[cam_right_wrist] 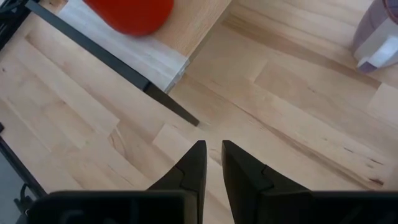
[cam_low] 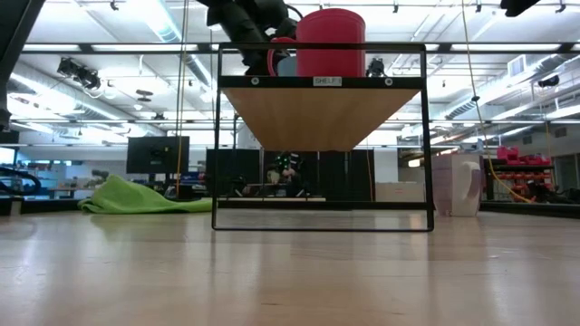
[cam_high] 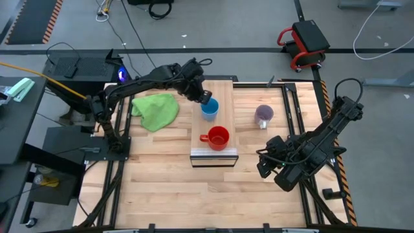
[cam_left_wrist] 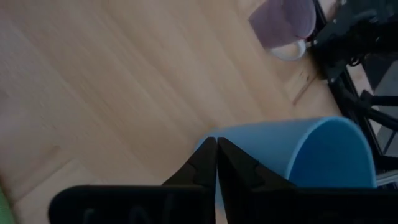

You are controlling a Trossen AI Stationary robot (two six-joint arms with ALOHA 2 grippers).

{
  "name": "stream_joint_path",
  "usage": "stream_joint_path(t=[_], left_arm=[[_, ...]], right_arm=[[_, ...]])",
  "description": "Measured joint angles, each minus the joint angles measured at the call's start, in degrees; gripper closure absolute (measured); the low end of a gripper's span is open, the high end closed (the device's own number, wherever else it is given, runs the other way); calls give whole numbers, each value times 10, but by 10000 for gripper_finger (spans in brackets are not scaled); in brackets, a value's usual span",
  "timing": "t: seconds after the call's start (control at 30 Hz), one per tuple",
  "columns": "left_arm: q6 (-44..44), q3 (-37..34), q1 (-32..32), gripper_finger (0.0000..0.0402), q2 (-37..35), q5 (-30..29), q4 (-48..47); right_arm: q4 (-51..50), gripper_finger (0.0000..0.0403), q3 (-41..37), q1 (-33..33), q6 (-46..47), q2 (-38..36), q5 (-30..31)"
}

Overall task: Stack small to large cups/mugs on shelf
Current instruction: Put the blue cup on the shelf

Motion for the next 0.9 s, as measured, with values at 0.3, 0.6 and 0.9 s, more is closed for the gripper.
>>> stream_joint_path(t=[0.3,0.6,0.9], left_arm=[[0,0,10,384,5,-48,-48],[16,0,1,391,-2,-56,-160],[12,0,-30,385,1,-47,-124]], right_arm=[[0,346,0,0,-1,0,0],[5,346,0,0,-2,0,0],[4,346,0,0,-5,0,-1]])
